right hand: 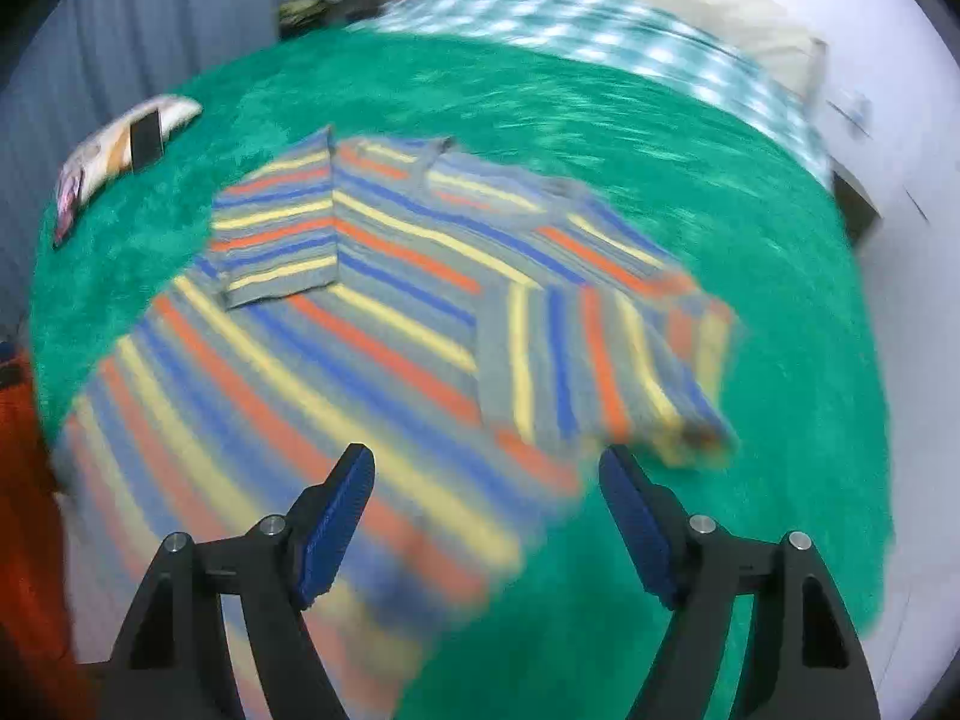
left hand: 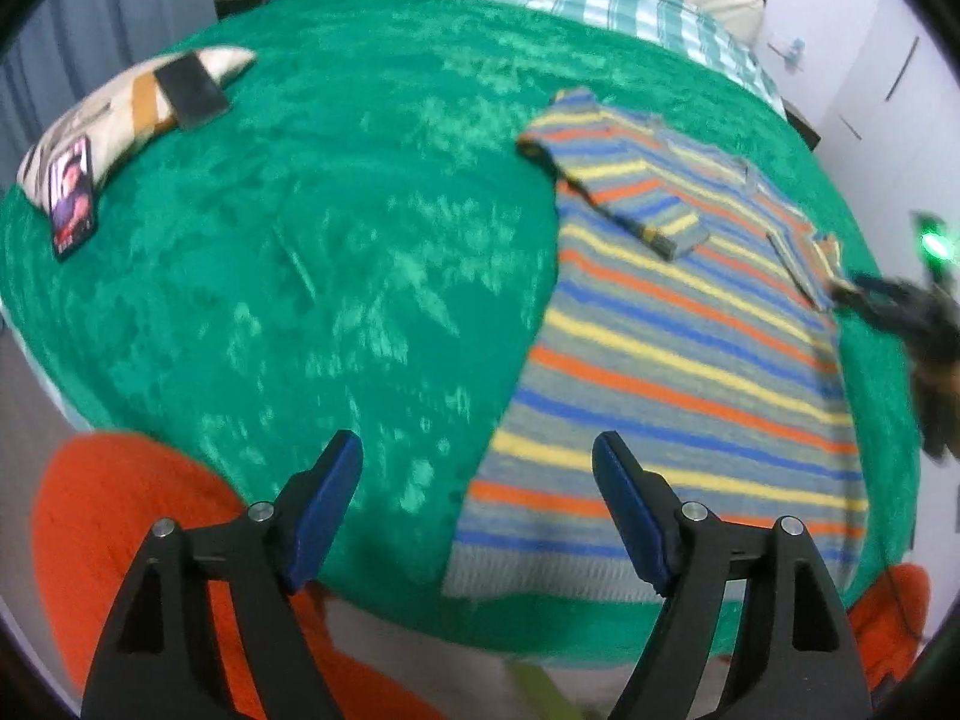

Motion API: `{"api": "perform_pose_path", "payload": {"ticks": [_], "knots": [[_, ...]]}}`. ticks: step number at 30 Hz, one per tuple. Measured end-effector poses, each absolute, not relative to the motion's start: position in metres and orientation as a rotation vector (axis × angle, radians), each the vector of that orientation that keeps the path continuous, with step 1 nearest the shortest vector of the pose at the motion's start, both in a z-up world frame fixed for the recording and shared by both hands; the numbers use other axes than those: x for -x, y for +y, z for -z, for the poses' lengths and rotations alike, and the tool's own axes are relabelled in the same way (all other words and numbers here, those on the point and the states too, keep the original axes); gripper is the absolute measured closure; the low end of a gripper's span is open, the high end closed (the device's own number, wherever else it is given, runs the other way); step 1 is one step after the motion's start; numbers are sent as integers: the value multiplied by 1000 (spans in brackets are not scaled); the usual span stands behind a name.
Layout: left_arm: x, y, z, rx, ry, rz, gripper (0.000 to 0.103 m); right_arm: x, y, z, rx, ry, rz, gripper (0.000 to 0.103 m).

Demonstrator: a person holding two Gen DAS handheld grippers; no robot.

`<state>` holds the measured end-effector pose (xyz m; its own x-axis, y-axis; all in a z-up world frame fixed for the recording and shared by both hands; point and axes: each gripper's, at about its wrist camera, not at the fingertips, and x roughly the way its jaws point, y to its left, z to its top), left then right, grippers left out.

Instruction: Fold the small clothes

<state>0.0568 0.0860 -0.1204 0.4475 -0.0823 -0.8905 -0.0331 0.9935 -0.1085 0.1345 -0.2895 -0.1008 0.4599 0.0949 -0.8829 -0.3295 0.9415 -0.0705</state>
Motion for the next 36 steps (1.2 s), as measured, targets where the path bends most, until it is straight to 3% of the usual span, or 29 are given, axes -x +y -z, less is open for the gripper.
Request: {"api": "perform_pose_path", "payload": {"ticks": [3,4,5,6,7,8,17,22,33,36], "knots": [[-46,93,132,119,1117,14,22,-175,-291,141,204,1117,-182,30],[-45,96,137,118,1132,-4,22,-184,-296,155,157,1162,-160,38],[-45,101,145,133,1155,-13,22,-188,-301,162,106,1189,-151,51],[-45,103,148,149,1167,-12,22,-190,-309,163,53,1189,-141,57],[-47,106,151,181,1181,-4,22,-191,-318,158,22,1179,-116,84],[-48,107,152,194,1182,2,22,-190,-328,151,-9,1172,-96,98],[-49,104,154,207,1170,24,22,-119,-514,63,-318,964,236,98],[-54,99,160,189,1193,15,22,-58,-585,93,-474,1002,426,98],[-47,103,155,146,1198,-14,22,-34,-570,155,-478,1036,497,98],[-45,97,128,74,1130,-20,22,-18,-578,154,-484,1029,530,91]]}}
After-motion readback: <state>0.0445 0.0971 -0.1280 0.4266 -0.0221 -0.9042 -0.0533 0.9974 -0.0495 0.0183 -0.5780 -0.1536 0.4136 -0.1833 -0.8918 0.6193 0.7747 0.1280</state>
